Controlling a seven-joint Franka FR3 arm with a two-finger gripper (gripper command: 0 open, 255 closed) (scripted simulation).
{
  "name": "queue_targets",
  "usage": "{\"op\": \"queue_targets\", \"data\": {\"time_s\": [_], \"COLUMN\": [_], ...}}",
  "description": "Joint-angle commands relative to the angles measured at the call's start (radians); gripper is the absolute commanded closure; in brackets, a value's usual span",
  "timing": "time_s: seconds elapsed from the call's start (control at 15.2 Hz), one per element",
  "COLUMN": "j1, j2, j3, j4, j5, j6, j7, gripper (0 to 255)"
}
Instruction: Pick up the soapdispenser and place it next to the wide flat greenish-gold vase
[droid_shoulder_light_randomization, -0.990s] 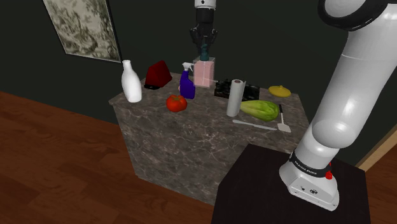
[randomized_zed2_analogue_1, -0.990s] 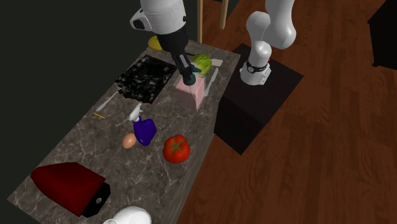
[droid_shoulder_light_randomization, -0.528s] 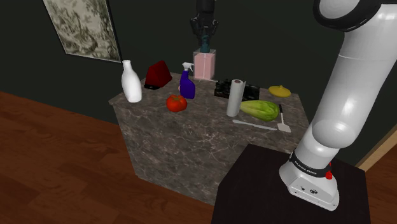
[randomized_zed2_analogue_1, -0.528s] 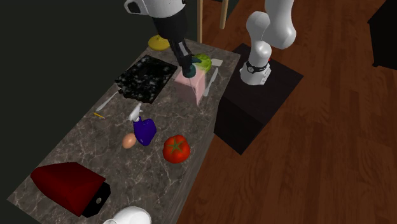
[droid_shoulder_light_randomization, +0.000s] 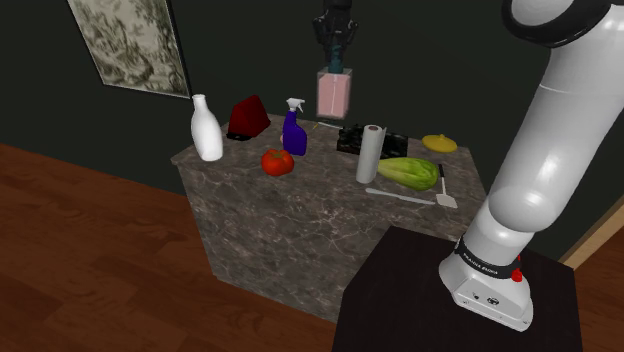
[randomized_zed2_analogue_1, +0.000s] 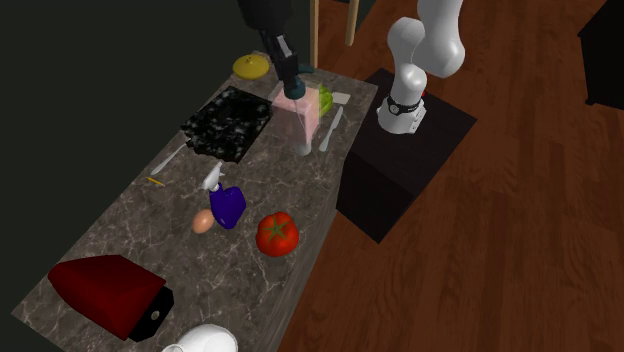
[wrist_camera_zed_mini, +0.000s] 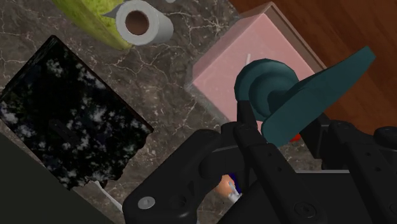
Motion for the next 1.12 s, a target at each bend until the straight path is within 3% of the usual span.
{"op": "queue_targets", "data": {"time_s": [0.0,0.53,1.06], "j1": [-0.022,-0.104,-0.184], "j2": [-0.049,-0.191,-0.266], "j3": [-0.019,-0.106,-0.209], "j4": [-0.064,-0.228,-0.302], "j5": [-0.005,-0.043,-0.098], "j6": [0.011,0.018,0.008], "j7": [-0.044,-0.219,-0.405], "gripper": [255,255,255]}}
